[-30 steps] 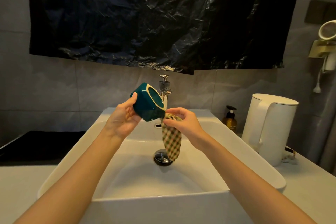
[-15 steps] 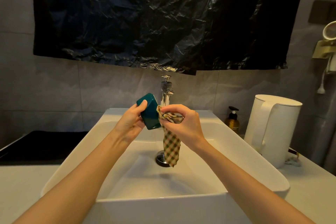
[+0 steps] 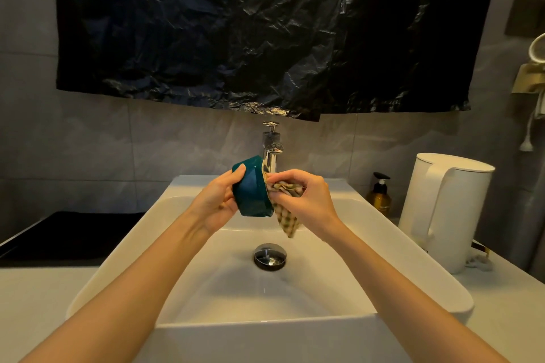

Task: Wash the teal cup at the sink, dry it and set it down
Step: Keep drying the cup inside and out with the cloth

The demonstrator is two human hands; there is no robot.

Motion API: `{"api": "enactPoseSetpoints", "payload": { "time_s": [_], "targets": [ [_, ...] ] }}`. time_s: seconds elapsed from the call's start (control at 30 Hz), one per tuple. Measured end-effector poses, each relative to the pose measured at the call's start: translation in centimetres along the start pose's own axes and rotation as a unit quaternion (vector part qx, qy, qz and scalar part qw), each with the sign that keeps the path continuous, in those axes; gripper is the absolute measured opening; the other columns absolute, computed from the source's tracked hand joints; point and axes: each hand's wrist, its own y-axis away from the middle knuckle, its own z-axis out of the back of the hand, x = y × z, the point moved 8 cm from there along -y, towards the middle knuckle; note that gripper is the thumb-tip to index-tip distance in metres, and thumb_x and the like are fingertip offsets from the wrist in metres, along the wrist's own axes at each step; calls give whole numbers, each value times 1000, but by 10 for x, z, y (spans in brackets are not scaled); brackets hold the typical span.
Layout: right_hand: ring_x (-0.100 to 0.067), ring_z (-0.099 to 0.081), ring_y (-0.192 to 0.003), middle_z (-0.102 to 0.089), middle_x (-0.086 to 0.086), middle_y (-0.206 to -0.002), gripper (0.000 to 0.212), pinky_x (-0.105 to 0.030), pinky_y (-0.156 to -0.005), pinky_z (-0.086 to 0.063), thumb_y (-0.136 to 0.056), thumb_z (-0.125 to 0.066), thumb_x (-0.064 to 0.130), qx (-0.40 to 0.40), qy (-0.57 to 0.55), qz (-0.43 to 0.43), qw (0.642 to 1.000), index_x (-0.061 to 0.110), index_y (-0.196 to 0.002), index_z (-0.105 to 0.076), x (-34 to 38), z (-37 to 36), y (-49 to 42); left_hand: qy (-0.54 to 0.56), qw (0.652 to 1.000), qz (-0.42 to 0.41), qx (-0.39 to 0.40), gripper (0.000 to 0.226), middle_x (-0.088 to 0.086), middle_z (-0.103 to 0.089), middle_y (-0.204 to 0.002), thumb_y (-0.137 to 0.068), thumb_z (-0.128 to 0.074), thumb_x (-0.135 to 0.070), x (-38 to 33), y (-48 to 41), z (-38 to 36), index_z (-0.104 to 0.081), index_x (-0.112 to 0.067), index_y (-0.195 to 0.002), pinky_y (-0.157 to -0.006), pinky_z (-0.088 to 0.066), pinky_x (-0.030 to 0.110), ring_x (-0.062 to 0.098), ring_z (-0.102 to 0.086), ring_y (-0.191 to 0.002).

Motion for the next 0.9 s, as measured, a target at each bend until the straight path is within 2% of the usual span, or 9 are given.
{"api": "enactPoseSetpoints", "payload": {
  "time_s": [0.1,0.23,0.33,0.43,0.57,0.7,0.8,0.9],
  "targets": [
    [-5,-63,-100,-70,9,-102,20,-18,-80,-54,-80,-75,13,-23,-30,33,999,23,-97,-72,7,4,-2,13,1000,11,10,14,7,-65,-95,-95,-50,-20,2,2,-2,-58,-13,-103,-66,-55,26,18,-62,-89],
    [1,-61,-91,-65,21,-91,18,-19,-79,-54,-81,-73,12,-89,-5,-36,995,25,-94,-70,-11,17,-7,-23,998,13,55,16,7,-66,-99,-94,-50,-18,7,2,-12,-59,-14,-106,-70,-54,26,19,-62,-93],
    [-5,-61,-89,-65,15,-90,15,-14,-72,-50,-81,-74,15,-54,33,-103,993,24,-93,-71,-25,13,-3,-29,998,9,49,14,10,-64,-104,-93,-51,-18,8,1,-12,-59,-15,-104,-76,-51,29,22,-61,-97],
    [-5,-61,-87,-66,13,-91,14,-9,-67,-46,-79,-76,17,2,25,-93,995,26,-88,-71,-19,2,1,-18,1000,9,25,13,10,-63,-104,-93,-51,-18,5,0,-4,-57,-14,-105,-75,-51,30,22,-61,-96],
    [-6,-63,-95,-69,13,-95,18,-15,-74,-53,-79,-76,15,-25,-71,-52,996,30,-87,-72,-6,5,-3,22,999,32,15,16,10,-65,-99,-92,-54,-17,8,-1,-1,-58,-10,-105,-69,-56,27,21,-62,-93],
    [-2,-61,-90,-66,17,-91,16,-11,-71,-48,-81,-74,15,-65,-31,-85,994,28,-91,-71,-18,14,-4,-8,998,26,50,15,8,-65,-98,-93,-52,-18,9,3,-11,-58,-13,-106,-73,-54,27,20,-62,-93],
    [-3,-61,-87,-64,18,-88,16,-11,-68,-47,-80,-75,16,-41,-2,-111,993,28,-89,-70,-23,11,1,-7,998,8,55,15,8,-64,-101,-94,-50,-19,4,5,-12,-57,-15,-107,-72,-57,27,20,-62,-95],
    [-7,-61,-90,-66,13,-94,15,-12,-68,-47,-79,-76,18,-13,-29,-118,993,28,-89,-70,-13,6,6,-1,999,2,40,13,8,-64,-101,-95,-48,-19,-1,9,-11,-57,-15,-105,-67,-58,24,20,-62,-94]
  ]
}}
